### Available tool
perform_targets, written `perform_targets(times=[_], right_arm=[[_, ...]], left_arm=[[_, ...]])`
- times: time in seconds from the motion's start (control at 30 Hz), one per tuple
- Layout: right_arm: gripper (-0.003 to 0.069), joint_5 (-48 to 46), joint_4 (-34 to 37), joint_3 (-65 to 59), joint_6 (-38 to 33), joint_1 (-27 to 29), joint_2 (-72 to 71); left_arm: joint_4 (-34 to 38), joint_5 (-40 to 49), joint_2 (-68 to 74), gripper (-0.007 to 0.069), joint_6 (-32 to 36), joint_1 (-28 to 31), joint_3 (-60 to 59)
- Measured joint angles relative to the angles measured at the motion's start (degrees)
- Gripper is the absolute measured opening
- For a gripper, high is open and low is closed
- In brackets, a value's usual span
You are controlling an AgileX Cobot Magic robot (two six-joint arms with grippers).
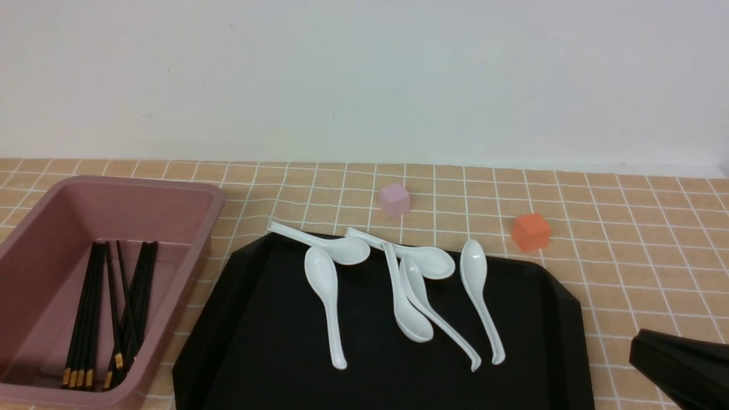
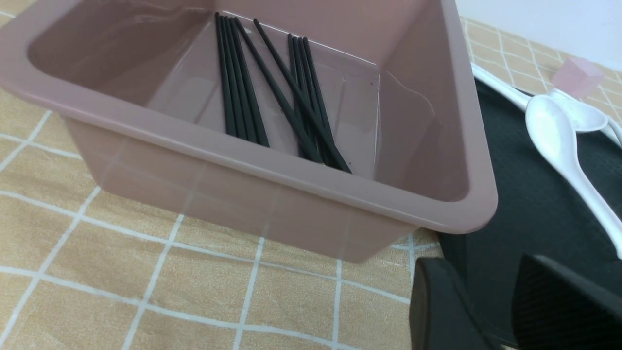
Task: On brown tablecloth take chopsticks from black tray and put them in box.
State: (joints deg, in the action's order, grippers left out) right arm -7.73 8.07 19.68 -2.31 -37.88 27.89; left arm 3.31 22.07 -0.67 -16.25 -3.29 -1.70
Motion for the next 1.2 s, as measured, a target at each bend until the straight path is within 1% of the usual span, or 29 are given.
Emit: perform_targets(times=[0.37, 0.5, 0.6, 0.7, 0.73, 0.83, 0.87, 0.9, 0.93, 1.1, 1.2], right_arm=[[0.0018, -0.12, 0.02, 0.00, 0.00, 0.00, -0.49], [0.0022, -3.17, -1.63, -0.15, 0.00, 0.82, -4.79], [0.0025, -6.00, -2.36, -2.28, -0.05, 4.83, -8.83], [0.0029, -7.53, -2.75, -8.15, -0.05, 11.41, -14.98], [0.0030, -7.62, -2.81, -9.43, -0.05, 12.64, -16.24], [0.0033, -8.27, -4.34, -16.05, -0.05, 18.90, -22.58], [0.0033, -8.33, -4.34, -16.44, -0.05, 19.26, -22.93], [0.0033, -8.32, -4.97, -19.24, -0.05, 22.06, -25.56], [0.0033, -8.91, -5.16, -20.40, -0.05, 23.59, -26.90], [0.0033, -11.77, -6.10, -20.99, -0.05, 28.87, -28.44], [0.0036, -13.24, -8.57, -20.76, -0.05, 31.37, -28.44]], left_arm=[[0.00, 0.00, 0.00, 0.0239, 0.00, 0.00, 0.00], [0.00, 0.00, 0.00, 0.0239, 0.00, 0.00, 0.00], [0.00, 0.00, 0.00, 0.0239, 0.00, 0.00, 0.00], [0.00, 0.00, 0.00, 0.0239, 0.00, 0.00, 0.00], [0.00, 0.00, 0.00, 0.0239, 0.00, 0.00, 0.00], [0.00, 0.00, 0.00, 0.0239, 0.00, 0.00, 0.00], [0.00, 0.00, 0.00, 0.0239, 0.00, 0.00, 0.00], [0.00, 0.00, 0.00, 0.0239, 0.00, 0.00, 0.00], [0.00, 0.00, 0.00, 0.0239, 0.00, 0.00, 0.00], [0.00, 0.00, 0.00, 0.0239, 0.00, 0.00, 0.00], [0.00, 0.00, 0.00, 0.0239, 0.00, 0.00, 0.00]])
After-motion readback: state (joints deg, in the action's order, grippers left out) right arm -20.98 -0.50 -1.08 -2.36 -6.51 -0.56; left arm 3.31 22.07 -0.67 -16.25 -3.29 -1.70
